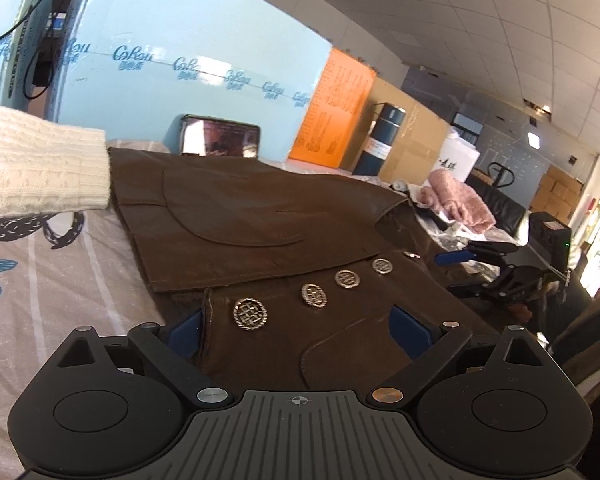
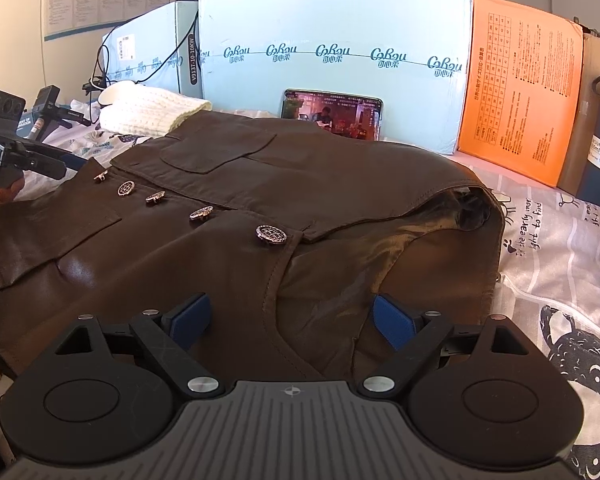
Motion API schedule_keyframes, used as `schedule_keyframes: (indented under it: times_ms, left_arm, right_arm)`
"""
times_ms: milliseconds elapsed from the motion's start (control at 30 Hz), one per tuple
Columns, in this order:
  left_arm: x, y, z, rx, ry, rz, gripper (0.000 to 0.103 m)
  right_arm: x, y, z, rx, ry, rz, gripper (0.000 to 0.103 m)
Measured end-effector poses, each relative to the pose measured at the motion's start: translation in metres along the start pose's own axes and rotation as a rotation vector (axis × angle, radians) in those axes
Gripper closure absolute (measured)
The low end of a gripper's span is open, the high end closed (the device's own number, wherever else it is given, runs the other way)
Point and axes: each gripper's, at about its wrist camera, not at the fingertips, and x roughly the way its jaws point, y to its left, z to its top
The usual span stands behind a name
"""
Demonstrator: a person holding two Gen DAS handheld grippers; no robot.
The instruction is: Fold clothes
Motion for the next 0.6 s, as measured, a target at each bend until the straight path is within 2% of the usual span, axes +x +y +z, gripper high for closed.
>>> schedule_keyframes:
  times_ms: [33, 67, 100, 233, 300, 367, 600]
  left_arm:
    - [0.002, -0.006, 0.000, 0.053, 0.012, 0.032, 0.040]
    - [0.004, -0.013, 0.000, 0.105, 0.024, 0.064, 0.057]
    - [0.005, -0.019, -0.001, 0.157, 0.035, 0.093, 0.085]
    - [0.006, -0.036, 0.000, 0.301, 0.017, 0.179, 0.098]
    - [0.003, -0.038, 0.002, 0.350, -0.006, 0.242, 0.100]
    - [0.002, -0.032, 0.005, 0.354, -0.009, 0.301, 0.101]
    - [0.015, -0.024, 0.010, 0.366, 0.014, 0.335, 0.100]
  right_arm:
    - [0.000, 0.000, 0.000, 0.000, 0.000, 0.000, 0.014]
    - [0.000, 0.000, 0.000, 0.000, 0.000, 0.000, 0.014]
    - [0.000, 0.000, 0.000, -0.001, 0.000, 0.000, 0.014]
    - [-0.001, 0.001, 0.001, -0.004, -0.004, -0.005, 0.014]
    - [-0.002, -0.004, 0.006, 0.004, -0.030, -0.016, 0.014]
    - [-0.002, -0.011, 0.013, 0.018, -0.063, -0.029, 0.014]
    - [-0.005, -0.036, 0.039, 0.064, -0.180, -0.075, 0.014]
